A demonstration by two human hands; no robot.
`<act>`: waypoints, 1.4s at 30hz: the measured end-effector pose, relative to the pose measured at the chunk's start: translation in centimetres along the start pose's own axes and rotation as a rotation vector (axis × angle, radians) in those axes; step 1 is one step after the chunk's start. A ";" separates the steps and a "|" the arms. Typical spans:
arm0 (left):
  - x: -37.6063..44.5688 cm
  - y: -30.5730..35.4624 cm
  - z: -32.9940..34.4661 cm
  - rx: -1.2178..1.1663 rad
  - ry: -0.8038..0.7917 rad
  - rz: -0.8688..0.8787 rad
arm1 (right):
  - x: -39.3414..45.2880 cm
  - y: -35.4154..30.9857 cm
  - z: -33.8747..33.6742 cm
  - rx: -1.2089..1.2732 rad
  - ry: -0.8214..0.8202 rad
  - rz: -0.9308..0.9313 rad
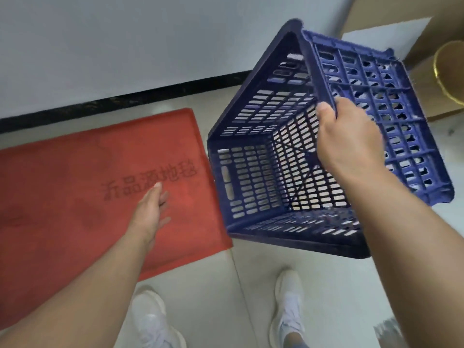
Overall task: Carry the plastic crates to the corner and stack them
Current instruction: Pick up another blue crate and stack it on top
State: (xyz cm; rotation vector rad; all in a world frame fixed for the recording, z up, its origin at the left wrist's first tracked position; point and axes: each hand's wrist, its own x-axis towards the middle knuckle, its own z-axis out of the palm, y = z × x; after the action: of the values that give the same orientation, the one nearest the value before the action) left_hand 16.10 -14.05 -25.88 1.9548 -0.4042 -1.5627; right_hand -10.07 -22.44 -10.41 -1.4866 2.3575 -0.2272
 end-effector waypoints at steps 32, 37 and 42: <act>12.0 -2.0 -36.4 0.055 0.616 -0.018 | -2.3 -12.8 26.9 0.592 -0.568 0.220; 14.3 -5.0 -39.0 0.103 0.490 -0.095 | -2.5 -11.6 27.7 0.603 -0.624 0.233; 14.3 -4.5 -38.7 0.065 0.432 -0.186 | -3.4 -11.7 28.3 0.684 -0.596 0.330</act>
State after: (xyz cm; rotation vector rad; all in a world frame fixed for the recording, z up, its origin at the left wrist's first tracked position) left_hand 56.30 -8.69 -34.70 2.3606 -0.0957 -1.1930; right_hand 11.55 -23.20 -32.37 -0.6997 1.7408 -0.3901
